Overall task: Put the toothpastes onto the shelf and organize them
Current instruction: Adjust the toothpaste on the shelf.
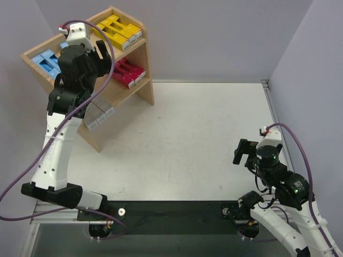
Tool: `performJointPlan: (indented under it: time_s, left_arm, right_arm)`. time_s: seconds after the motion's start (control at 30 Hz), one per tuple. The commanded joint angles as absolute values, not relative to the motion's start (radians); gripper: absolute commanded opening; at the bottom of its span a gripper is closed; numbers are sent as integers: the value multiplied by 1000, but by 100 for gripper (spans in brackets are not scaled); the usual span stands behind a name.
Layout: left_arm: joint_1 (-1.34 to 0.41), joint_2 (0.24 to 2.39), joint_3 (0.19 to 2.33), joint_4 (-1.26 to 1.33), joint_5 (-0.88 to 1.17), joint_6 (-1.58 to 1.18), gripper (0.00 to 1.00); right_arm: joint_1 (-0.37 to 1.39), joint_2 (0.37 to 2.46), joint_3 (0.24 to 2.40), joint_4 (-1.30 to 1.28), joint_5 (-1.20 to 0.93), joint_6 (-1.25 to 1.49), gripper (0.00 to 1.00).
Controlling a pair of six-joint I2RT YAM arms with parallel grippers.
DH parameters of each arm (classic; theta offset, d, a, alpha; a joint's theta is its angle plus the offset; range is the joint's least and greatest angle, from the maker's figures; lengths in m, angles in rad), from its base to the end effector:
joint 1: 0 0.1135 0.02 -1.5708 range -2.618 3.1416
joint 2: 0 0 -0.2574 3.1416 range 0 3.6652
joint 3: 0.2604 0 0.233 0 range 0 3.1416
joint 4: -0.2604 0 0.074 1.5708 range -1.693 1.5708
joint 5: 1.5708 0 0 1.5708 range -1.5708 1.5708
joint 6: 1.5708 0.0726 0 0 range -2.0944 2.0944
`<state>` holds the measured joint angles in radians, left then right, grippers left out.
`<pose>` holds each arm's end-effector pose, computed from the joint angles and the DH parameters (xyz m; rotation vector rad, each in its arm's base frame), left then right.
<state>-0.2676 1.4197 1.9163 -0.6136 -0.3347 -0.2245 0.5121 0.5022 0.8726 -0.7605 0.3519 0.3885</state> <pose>0.2881 -0.0543 0.5113 -0.2140 1.6684 -0.0878 0.1117 0.0341 0.3208 0.1103 1.9411 0.2540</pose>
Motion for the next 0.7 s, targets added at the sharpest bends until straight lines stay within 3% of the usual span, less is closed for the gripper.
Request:
performJointPlan:
  time_s: [0.0,0.27,0.5,0.67]
  left_arm:
    - [-268,1396,1983,-508,-351,-252,79]
    - [-371,1465,2103,-489,-532,-126,78]
    - [-440,1591,2186,-529,-812,-48,78]
    - [-445,1641,2200,-511,-877,-28,78]
  right_arm:
    - [518,511,865,-762,383,382,95]
    - [518,526,861,-762,382,388,95]
    - [518,528,877,-765,394,377,95]
    - [517,532,884,-775,399,374,95]
